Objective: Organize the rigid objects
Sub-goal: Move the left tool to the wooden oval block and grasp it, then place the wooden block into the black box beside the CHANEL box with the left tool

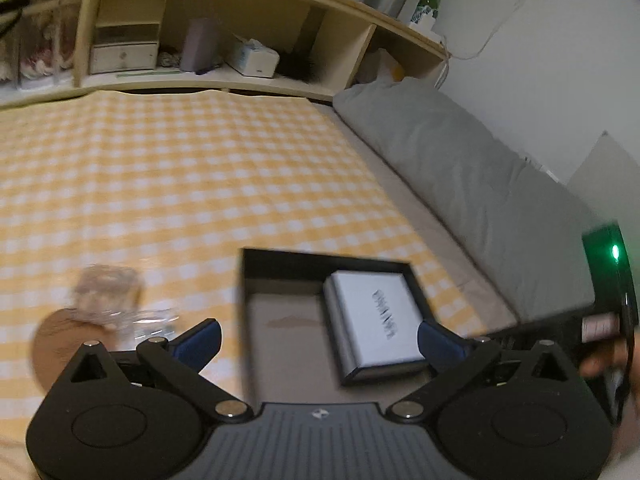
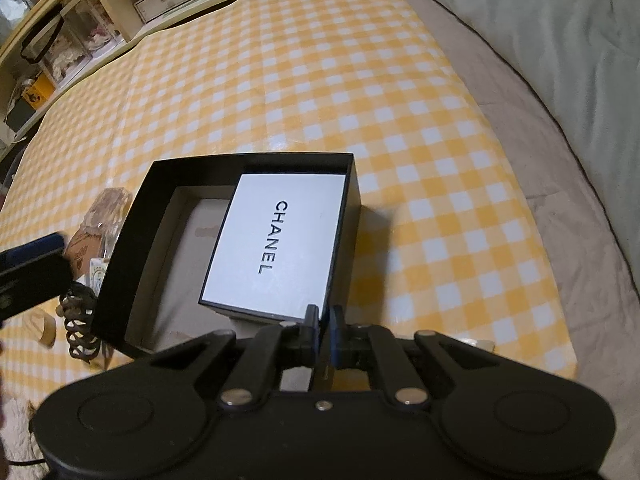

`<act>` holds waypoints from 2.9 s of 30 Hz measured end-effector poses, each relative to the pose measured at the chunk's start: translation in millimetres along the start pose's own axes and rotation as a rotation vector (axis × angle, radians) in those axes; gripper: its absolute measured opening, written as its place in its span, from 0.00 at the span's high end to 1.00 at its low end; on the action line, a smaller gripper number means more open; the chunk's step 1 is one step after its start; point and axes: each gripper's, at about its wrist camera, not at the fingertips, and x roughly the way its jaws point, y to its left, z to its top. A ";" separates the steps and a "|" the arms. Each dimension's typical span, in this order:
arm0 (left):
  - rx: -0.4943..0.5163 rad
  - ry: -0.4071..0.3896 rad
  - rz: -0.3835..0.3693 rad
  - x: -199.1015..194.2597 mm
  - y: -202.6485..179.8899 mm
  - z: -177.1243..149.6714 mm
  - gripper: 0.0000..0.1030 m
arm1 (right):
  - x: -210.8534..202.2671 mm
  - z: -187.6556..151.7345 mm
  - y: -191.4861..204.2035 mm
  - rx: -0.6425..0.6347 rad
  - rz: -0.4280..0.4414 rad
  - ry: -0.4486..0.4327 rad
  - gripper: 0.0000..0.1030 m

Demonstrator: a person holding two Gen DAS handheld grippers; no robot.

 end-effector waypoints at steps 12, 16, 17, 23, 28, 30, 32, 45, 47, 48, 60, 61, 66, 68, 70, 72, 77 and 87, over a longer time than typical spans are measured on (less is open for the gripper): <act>0.040 0.132 0.108 -45.4 81.3 -44.5 0.00 | 2.2 5.6 8.0 0.045 -0.055 -0.024 0.95; 0.041 0.160 0.141 -47.1 102.8 -44.8 0.00 | 10.5 8.6 13.6 0.027 -0.085 0.002 0.95; 0.023 0.156 0.166 -47.5 107.9 -44.6 0.00 | 11.2 8.6 14.5 0.019 -0.091 0.003 0.94; -0.019 0.165 0.218 -50.8 142.0 -46.7 0.00 | 11.4 9.1 11.8 0.027 -0.079 0.008 0.94; 0.008 0.181 0.229 -50.0 162.0 -55.1 0.00 | 12.3 7.9 10.9 0.027 -0.075 0.006 0.94; 0.024 0.196 0.239 -47.3 167.8 -58.4 0.00 | 12.3 7.9 10.9 0.027 -0.075 0.006 0.94; 0.033 0.215 0.254 -46.0 175.4 -62.0 0.00 | 12.3 7.9 11.0 0.028 -0.074 0.005 0.94; -0.123 0.212 0.251 -49.5 230.2 -78.3 0.00 | 12.3 7.3 13.0 0.020 -0.081 0.004 0.93; -0.136 0.211 0.212 -47.2 227.7 -78.5 0.00 | 12.4 7.2 13.3 0.020 -0.079 0.004 0.93; -0.130 0.210 0.197 -46.1 224.7 -78.4 0.00 | 12.4 7.3 13.4 0.019 -0.078 0.004 0.93; 0.009 0.259 0.227 -30.1 204.8 -82.8 0.00 | 12.0 6.9 14.6 0.015 -0.081 0.003 0.92; 0.010 0.260 0.234 -29.4 204.2 -82.5 0.00 | 12.0 6.9 14.6 0.015 -0.081 0.003 0.92; 0.014 0.272 0.279 -23.6 204.2 -79.1 0.00 | 11.7 7.7 15.1 0.025 -0.082 -0.001 0.93; 0.021 0.276 0.289 -22.4 203.8 -79.4 0.00 | 11.8 9.5 15.0 0.034 -0.087 -0.004 0.93; 0.032 0.279 0.295 -21.2 204.8 -79.4 0.00 | 12.2 10.9 15.4 0.036 -0.089 -0.007 0.93; 0.046 0.283 0.304 -20.0 204.2 -80.3 0.00 | 12.6 12.4 15.4 0.036 -0.092 -0.009 0.92; 0.091 0.292 0.316 -18.3 203.9 -78.2 0.10 | 13.6 15.0 13.3 0.047 -0.098 -0.015 0.92; -0.049 0.215 0.206 -38.4 181.6 -50.2 0.10 | 14.2 15.7 12.3 0.050 -0.094 -0.019 0.92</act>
